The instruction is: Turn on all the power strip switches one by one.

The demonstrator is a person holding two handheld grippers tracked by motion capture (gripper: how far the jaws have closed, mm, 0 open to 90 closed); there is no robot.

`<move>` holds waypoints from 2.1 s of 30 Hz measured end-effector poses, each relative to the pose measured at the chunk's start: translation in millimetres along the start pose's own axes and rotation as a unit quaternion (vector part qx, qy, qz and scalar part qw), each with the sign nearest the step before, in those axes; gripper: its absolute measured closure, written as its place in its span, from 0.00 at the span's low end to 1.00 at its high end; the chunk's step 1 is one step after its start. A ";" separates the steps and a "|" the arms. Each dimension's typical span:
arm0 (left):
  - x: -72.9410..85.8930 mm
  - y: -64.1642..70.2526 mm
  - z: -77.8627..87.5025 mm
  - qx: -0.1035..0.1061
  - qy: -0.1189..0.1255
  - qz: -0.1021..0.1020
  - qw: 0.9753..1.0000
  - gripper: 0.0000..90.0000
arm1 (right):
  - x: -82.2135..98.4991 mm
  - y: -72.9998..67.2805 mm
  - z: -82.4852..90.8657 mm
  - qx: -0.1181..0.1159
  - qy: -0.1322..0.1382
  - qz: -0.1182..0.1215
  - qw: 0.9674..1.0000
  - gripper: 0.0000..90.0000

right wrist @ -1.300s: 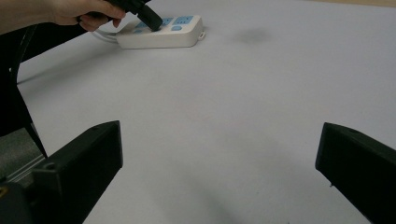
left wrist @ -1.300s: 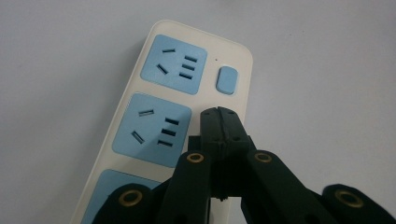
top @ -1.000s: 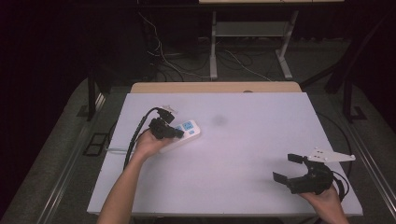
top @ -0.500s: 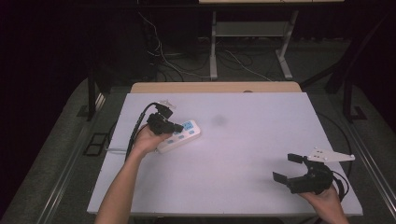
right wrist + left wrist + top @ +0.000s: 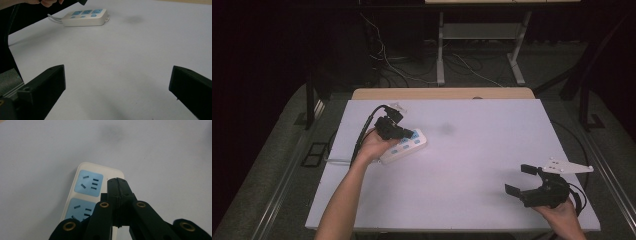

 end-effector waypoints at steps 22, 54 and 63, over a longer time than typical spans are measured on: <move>-5.0 -2.4 -23.8 0.002 -0.010 -0.004 1.000 1.00 | 1.1 1.9 0.2 0.003 -0.003 0.001 1.000 0.01; 2.2 -3.8 -43.5 -0.002 -0.027 -0.004 1.000 1.00 | 0.7 4.3 3.4 0.009 0.004 0.006 1.000 0.01; 4.8 -5.8 -43.7 0.004 -0.019 0.006 1.000 1.00 | 0.4 3.8 4.2 0.008 0.006 0.008 1.000 0.01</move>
Point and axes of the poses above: each handheld gripper's, and its own axes: z roughly backward along the jaws, x roughly out of its underside, y roughly to its right, the point moved 4 cm from there along -z, roughly forward along the jaws, and after that the axes turned 7 degrees about x, right-handed, at the moved point
